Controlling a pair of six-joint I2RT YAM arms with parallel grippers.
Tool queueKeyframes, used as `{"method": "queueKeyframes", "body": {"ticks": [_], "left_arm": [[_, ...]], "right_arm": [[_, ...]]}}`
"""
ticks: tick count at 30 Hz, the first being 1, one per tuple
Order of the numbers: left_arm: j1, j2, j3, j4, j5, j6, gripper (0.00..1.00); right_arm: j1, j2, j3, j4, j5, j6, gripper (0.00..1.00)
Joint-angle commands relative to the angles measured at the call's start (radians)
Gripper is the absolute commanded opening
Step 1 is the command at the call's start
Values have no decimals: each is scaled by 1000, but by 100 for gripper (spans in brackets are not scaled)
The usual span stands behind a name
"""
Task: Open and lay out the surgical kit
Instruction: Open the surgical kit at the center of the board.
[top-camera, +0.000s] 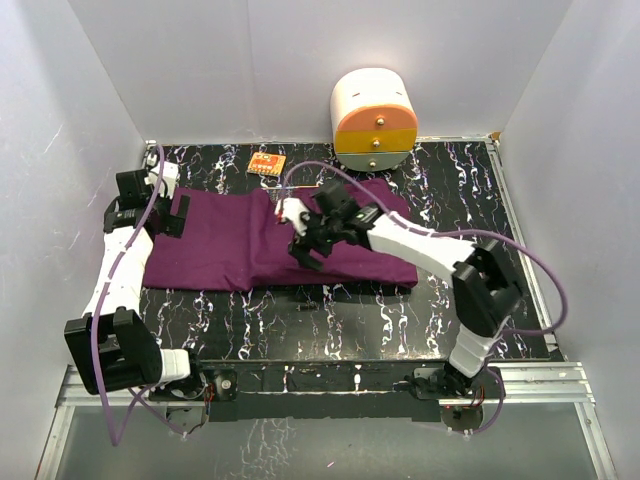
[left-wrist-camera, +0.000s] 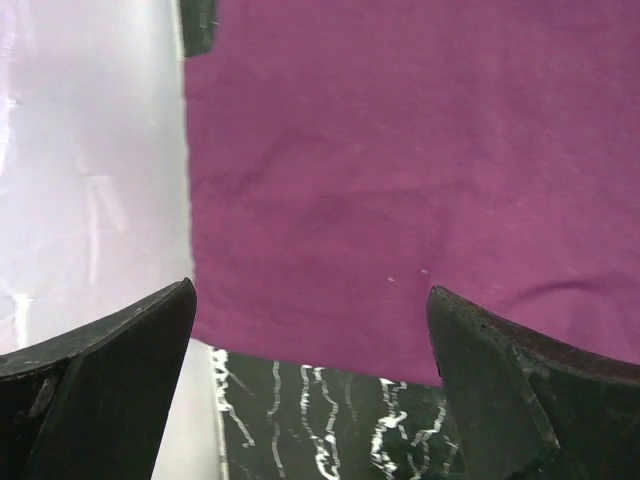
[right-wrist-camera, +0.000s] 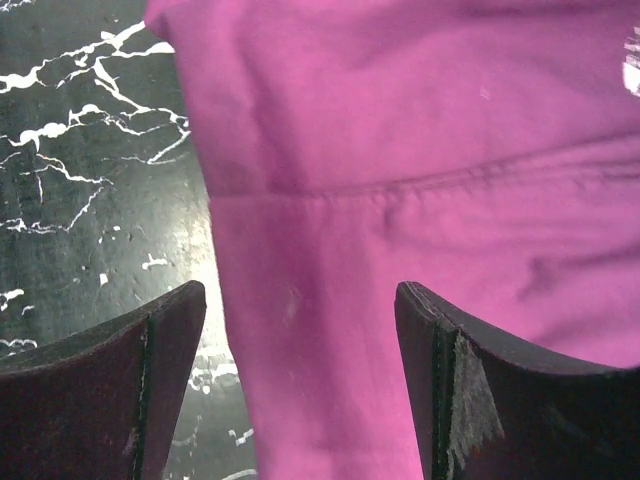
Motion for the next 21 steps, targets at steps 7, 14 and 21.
{"method": "queueKeyframes", "body": {"ticks": [7,14,21], "left_arm": [[2,-62,-13,-51,191,-104,98],[1,-81,-45,-38,204,-111,98],[2,-110,-64,-32,220,-110,98]], "right_arm": [[96,159,150,-43,84,-31,59],[97,148,171,-76,23,-21,38],[92,151,197,-106,-3,-18,24]]}}
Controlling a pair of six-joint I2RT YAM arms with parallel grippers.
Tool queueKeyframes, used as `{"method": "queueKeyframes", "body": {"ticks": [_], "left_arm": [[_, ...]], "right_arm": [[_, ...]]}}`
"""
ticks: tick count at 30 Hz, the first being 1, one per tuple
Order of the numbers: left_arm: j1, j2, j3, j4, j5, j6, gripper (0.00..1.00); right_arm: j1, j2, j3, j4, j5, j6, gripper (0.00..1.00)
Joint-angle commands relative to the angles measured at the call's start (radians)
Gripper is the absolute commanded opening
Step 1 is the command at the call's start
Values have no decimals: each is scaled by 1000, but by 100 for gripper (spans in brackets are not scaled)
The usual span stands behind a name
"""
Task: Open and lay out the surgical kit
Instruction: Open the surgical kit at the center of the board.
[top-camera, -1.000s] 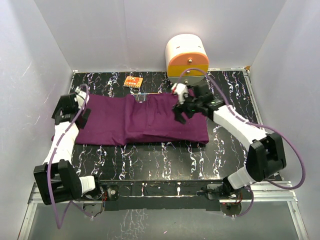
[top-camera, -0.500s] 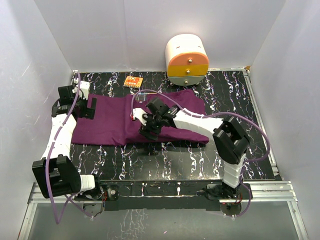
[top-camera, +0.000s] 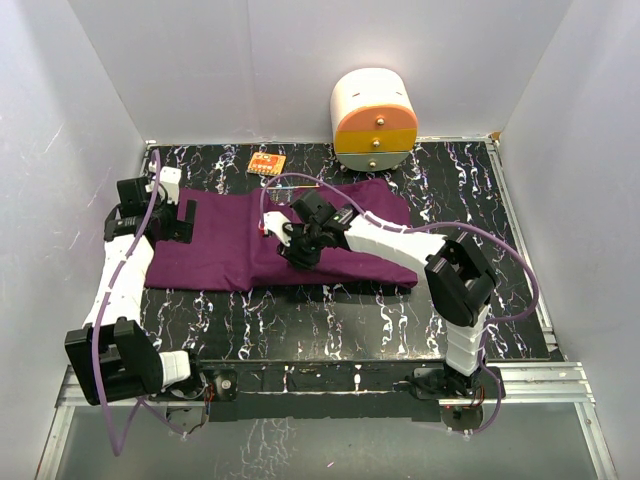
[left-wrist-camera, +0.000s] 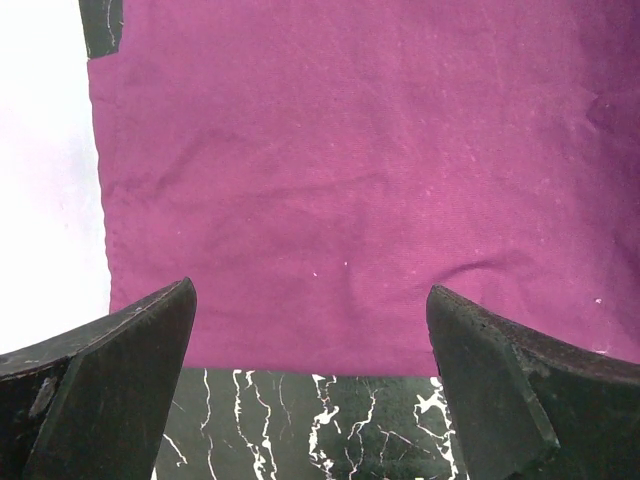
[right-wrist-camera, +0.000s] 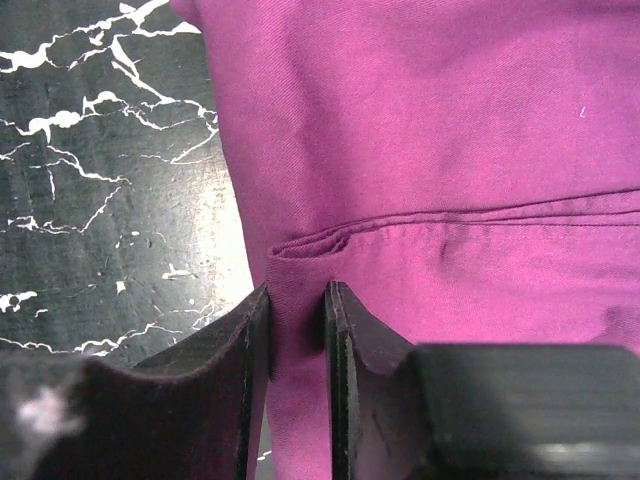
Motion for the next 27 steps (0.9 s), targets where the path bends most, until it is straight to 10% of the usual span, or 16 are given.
{"method": "queueKeyframes", "body": {"ticks": [1,17,27], "left_arm": [[1,-68,-19,6,35,-10,98],[1,-97,-55,25,44,9,98],[1,-41,6,10,102,58,98]], "right_arm": [[-10,-26,63,-7,-44,4,23],[-136,-4,145,-75,-226,91,0],[-526,-418,-193,60,134,189,0]]}}
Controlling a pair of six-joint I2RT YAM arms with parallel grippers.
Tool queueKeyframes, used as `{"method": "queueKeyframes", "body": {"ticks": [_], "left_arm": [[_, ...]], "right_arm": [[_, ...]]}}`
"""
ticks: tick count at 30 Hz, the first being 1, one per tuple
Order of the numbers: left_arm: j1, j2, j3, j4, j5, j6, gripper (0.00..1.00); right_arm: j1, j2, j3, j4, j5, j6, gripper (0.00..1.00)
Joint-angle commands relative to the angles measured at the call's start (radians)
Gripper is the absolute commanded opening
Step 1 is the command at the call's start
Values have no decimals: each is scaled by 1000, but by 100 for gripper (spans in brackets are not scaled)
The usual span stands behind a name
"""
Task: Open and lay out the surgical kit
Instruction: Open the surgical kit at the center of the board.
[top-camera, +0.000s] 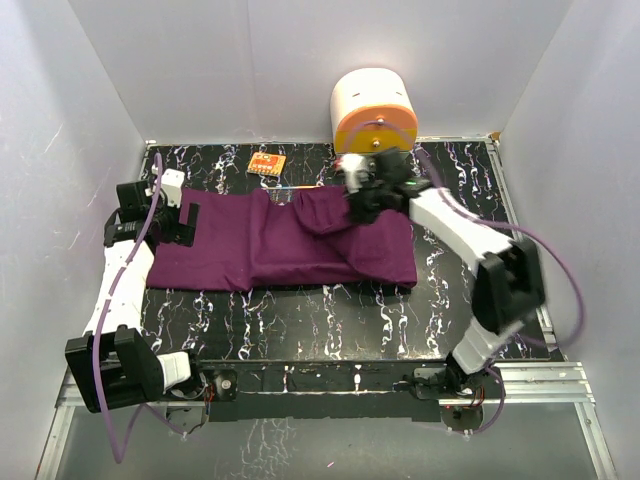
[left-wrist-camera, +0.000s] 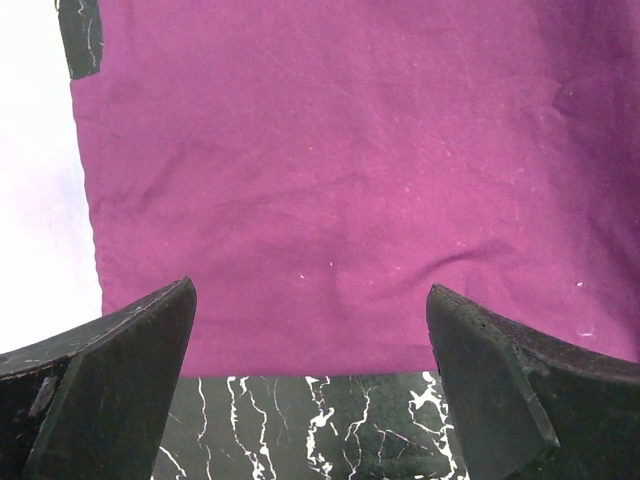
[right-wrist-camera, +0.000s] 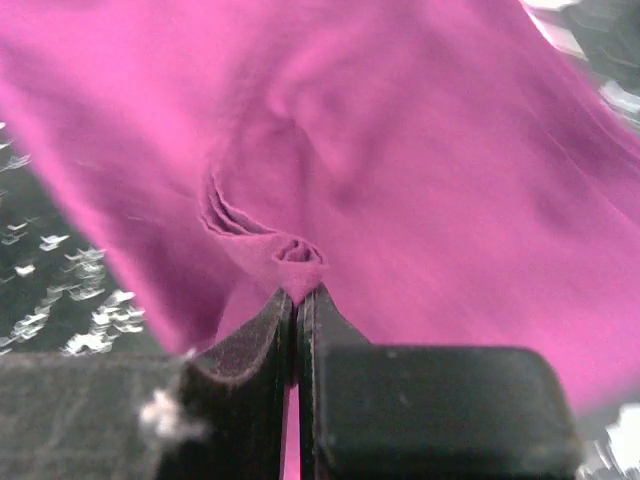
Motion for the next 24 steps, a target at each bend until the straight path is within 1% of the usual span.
{"method": "queueKeyframes", "body": {"ticks": [1,3,4,5,7,8,11,13,15,17,20,21,22,24], "left_arm": [[1,11,41,9,60,35,98],[1,9,23,32,77,36,98],[1,7,10,45,89,35,98],[1,8,-4,60,100,33,98],[2,17,-30,86,120,28,98],[1,24,-40,96,128,25,98],[1,50,-61,104,133,23,98],[2,57,-76,112,127,30,98],[1,58,-89,126,120,35,98],[1,58,-99,137,112,40,98],[2,63,-105,152,110,31,98],[0,67,-105,156,112,25,98],[1,72,-104,158,114,20,98],[1,82,-97,154,122,12,98]], "right_arm": [[-271,-391,-288,157,279,48,0],[-419,-546,-449,245,389,26,0],[-505,-614,-516,276,438,8,5],[-575,-663,-572,304,485,-11,12],[-667,-730,-667,360,586,-57,34],[-694,-743,-709,395,633,-77,42],[-768,-715,-773,466,725,-130,46],[-817,-662,-763,467,728,-132,47],[-826,-615,-743,453,727,-133,48],[-826,-595,-698,402,609,-135,52],[-826,-579,-632,316,305,-142,62],[-826,-565,-601,292,225,-139,64],[-826,-541,-574,281,170,-125,65],[-826,-472,-513,277,140,-100,67]]}}
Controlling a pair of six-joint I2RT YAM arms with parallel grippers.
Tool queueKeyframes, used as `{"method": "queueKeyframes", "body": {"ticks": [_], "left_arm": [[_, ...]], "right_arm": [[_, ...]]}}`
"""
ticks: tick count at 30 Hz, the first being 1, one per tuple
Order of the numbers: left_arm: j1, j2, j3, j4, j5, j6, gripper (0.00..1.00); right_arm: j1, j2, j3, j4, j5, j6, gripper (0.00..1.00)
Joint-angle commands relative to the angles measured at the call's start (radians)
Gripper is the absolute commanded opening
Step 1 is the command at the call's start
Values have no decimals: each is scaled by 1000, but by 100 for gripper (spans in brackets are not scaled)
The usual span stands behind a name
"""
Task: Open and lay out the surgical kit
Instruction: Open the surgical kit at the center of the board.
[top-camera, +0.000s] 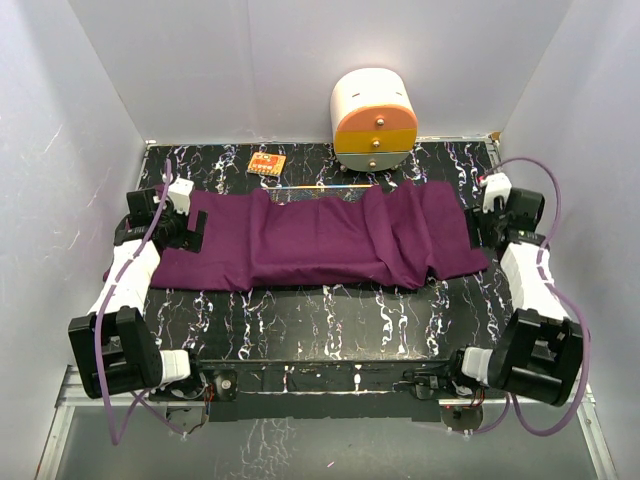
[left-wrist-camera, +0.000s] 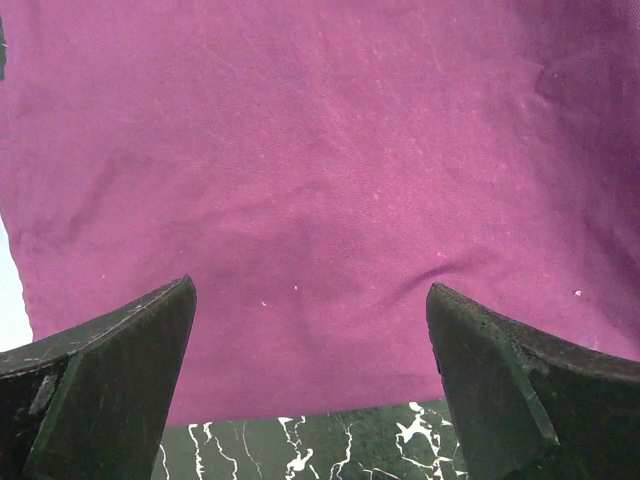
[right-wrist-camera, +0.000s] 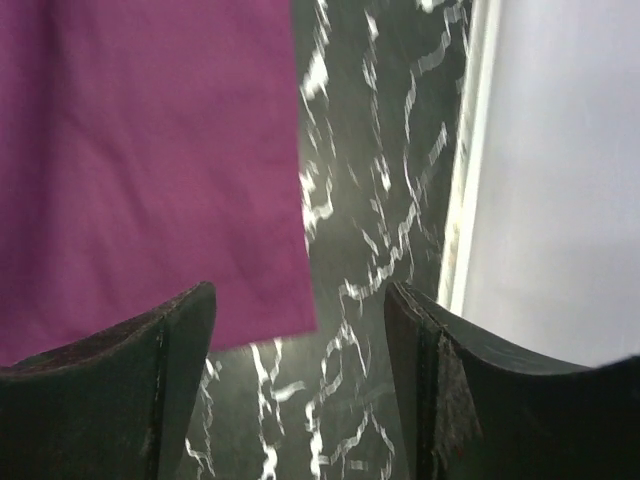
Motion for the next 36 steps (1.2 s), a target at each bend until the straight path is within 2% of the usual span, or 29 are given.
{"method": "queueKeyframes", "body": {"ticks": [1,5,8,16,21,24,30,36], "left_arm": [[1,14,9,18,29,-13,98],[1,26,26,12,16,-11,98],[1,32,34,20,6,-12,98],[2,65,43,21,16,-31,98],[1,65,43,27,8,-24,98],[2,65,41,31,-2,-17,98],[1,107,29,44,-10,-18,98],[1,147,39,48,-16,-20,98]], "right_arm": [[3,116,178,9,-233,35,67],[4,268,264,22,-270,36,68],[28,397,333,10,-318,25,64],[154,663,465,-25,-138,-22,51],[150,710,438,-24,49,-94,40],[107,711,407,-18,138,-131,36],[-25,719,424,-50,199,-176,34],[-52,728,514,-83,193,-173,39]]}}
